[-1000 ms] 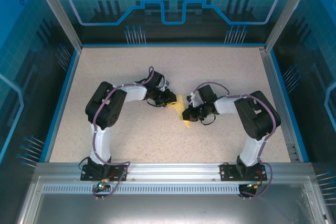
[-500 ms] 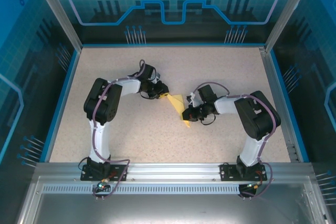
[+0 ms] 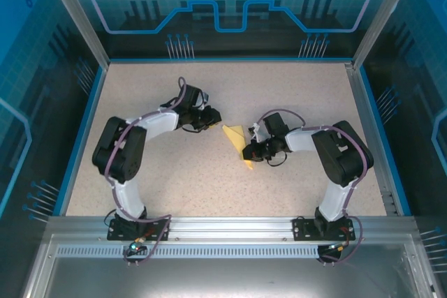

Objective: Fold a paper plane with a square sheet of paper (pick it up from the middle)
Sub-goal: Fold the wing for the fifth time at the center of the table.

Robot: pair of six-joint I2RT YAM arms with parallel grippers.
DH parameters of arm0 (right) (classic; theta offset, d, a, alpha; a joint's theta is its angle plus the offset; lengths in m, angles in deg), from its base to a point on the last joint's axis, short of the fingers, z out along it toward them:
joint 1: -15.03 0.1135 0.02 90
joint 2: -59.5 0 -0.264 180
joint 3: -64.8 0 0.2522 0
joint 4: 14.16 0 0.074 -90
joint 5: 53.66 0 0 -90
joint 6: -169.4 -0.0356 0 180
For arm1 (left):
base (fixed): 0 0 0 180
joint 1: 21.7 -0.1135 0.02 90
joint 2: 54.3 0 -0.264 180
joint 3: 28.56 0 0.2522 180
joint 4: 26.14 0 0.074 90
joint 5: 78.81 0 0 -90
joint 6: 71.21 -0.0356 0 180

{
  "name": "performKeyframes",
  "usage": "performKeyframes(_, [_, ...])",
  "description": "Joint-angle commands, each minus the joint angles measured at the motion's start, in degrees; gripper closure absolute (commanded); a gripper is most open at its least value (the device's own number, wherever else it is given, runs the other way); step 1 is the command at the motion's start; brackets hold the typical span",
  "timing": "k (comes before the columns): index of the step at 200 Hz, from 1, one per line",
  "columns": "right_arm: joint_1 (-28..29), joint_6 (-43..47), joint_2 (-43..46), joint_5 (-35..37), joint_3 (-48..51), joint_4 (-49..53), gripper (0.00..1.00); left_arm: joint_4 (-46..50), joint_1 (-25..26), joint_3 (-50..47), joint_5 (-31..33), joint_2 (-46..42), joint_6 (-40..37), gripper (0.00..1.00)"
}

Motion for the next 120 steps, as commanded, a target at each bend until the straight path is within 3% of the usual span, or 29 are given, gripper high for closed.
performKeyframes(1, [-0.4, 0.8, -2.3, 4.0, 2.8, 7.7, 0.99, -4.5, 2.8, -4.4, 1.2, -2.9, 2.5, 0.76])
performKeyframes(37, [-0.4, 1.1, -2.4, 3.7, 2.5, 7.5, 0.99, -7.7, 7.1, -5.5, 0.6, 1.0, 5.4, 0.76])
performKeyframes(75, [-0.4, 1.1, -3.0, 3.7, 2.5, 7.0, 0.99, -7.6, 9.1, -0.3, -0.8, 9.3, 5.8, 0.77])
performKeyframes(120, [-0.4, 1.3, -2.7, 3.5, 2.4, 7.4, 0.99, -1.3, 8.8, 4.3, 4.7, 13.2, 5.1, 0.78])
